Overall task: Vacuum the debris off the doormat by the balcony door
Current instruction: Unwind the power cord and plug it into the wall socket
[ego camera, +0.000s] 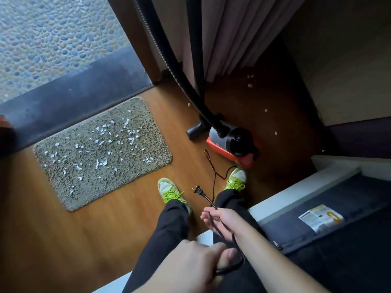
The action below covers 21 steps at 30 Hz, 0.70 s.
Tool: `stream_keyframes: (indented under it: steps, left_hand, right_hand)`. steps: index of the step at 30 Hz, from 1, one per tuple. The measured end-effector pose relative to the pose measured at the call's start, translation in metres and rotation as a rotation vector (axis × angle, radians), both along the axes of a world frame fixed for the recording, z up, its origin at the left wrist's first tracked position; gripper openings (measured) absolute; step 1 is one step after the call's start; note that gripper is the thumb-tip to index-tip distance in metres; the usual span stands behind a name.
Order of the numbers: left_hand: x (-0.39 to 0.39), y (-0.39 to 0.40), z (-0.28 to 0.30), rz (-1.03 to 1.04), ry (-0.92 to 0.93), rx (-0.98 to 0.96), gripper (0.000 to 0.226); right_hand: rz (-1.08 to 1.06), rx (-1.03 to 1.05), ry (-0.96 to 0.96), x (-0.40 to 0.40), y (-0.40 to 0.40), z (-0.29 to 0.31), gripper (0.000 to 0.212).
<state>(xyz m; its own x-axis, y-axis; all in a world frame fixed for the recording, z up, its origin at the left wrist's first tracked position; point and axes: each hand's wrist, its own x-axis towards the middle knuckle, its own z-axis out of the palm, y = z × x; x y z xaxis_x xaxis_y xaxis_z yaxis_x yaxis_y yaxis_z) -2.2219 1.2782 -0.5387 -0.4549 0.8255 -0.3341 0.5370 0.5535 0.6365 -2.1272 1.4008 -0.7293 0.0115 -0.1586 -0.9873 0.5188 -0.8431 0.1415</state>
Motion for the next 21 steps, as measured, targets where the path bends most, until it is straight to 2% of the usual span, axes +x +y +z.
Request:
stream_keyframes:
  steps: [1, 3, 6, 10, 13, 15, 18, 21]
  left_hand:
    - [0.002, 0.005, 0.002, -0.003, 0.065, 0.035, 0.046]
    - [-0.001, 0.013, 0.010, -0.088, 0.112, 0.074, 0.033]
    - [0.001, 0.026, 0.014, -0.206, 0.045, 0.100, 0.029]
    - [0.007, 0.044, 0.015, -0.318, -0.098, 0.013, 0.033]
    - [0.003, 0.074, 0.019, -0.401, -0.198, 0.002, 0.011]
    - [0.004, 0.095, 0.023, -0.482, -0.195, -0.050, 0.005]
    - [0.014, 0.120, 0.017, -0.656, -0.121, -0.139, 0.015]
    - [0.026, 0.143, 0.008, -0.842, -0.031, -0.040, 0.036]
  right_hand:
    - [0.043, 0.012, -0.030, 0.004, 0.005, 0.003, 0.026]
    - [0.061, 0.050, -0.074, 0.017, 0.019, 0.011, 0.022]
    - [0.027, 0.224, -0.126, 0.046, 0.046, 0.031, 0.018]
    - [0.049, 0.381, -0.157, 0.087, 0.070, 0.059, 0.012]
    - [0.177, 0.484, -0.203, 0.113, 0.085, 0.067, 0.019]
    - [0.224, 0.560, -0.254, 0.126, 0.102, 0.069, 0.024]
    - [0.116, 0.674, -0.292, 0.137, 0.140, 0.083, 0.022]
    - [-0.033, 0.783, -0.228, 0.143, 0.184, 0.097, 0.019]
